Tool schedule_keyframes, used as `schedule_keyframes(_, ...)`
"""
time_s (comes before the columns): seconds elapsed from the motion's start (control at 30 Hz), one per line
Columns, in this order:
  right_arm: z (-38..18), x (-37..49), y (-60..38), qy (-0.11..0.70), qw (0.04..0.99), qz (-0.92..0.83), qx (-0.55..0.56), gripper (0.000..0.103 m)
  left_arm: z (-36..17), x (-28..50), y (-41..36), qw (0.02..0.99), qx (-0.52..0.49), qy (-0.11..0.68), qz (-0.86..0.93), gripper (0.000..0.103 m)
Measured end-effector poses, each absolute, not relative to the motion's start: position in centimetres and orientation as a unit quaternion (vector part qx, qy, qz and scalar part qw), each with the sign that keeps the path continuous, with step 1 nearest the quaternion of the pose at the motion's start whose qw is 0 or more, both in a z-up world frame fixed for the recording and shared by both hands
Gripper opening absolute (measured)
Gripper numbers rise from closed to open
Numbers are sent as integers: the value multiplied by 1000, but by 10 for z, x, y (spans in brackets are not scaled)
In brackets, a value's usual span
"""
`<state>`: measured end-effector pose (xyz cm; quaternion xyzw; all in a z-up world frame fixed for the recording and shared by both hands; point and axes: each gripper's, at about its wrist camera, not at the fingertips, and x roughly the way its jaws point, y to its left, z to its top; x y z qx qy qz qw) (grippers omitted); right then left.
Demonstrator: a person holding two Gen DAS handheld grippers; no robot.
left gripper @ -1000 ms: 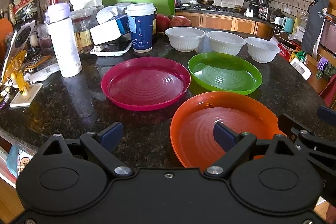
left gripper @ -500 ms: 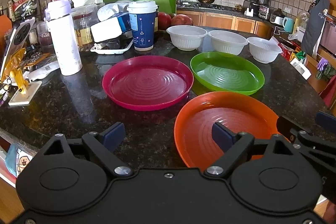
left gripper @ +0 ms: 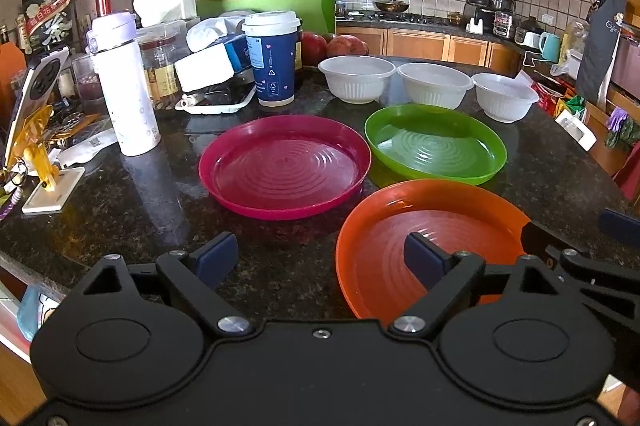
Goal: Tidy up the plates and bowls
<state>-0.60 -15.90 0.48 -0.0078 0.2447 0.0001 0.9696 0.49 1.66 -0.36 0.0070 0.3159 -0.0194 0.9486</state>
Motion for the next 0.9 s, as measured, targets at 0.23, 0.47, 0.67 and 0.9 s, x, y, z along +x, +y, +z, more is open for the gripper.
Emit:
schedule_keyframes(0.23, 6, -6, -157, 241, 970, 6, -11, 76, -2, 3, 20, 953, -2, 304, -13, 90)
schedule_keyframes(0.47, 4, -4, -156, 251, 968, 8, -5, 76, -1, 6, 25, 952, -10, 305, -19, 90)
schedule_keyframes(0.67, 9, -8, -152, 230, 973, 0, -14, 75, 2, 4, 31, 954, -6, 299, -34, 90)
schedule_keyframes(0.9, 16, -12, -151, 203, 979, -27, 1, 75, 1, 6, 41, 951, 7, 304, -61, 90)
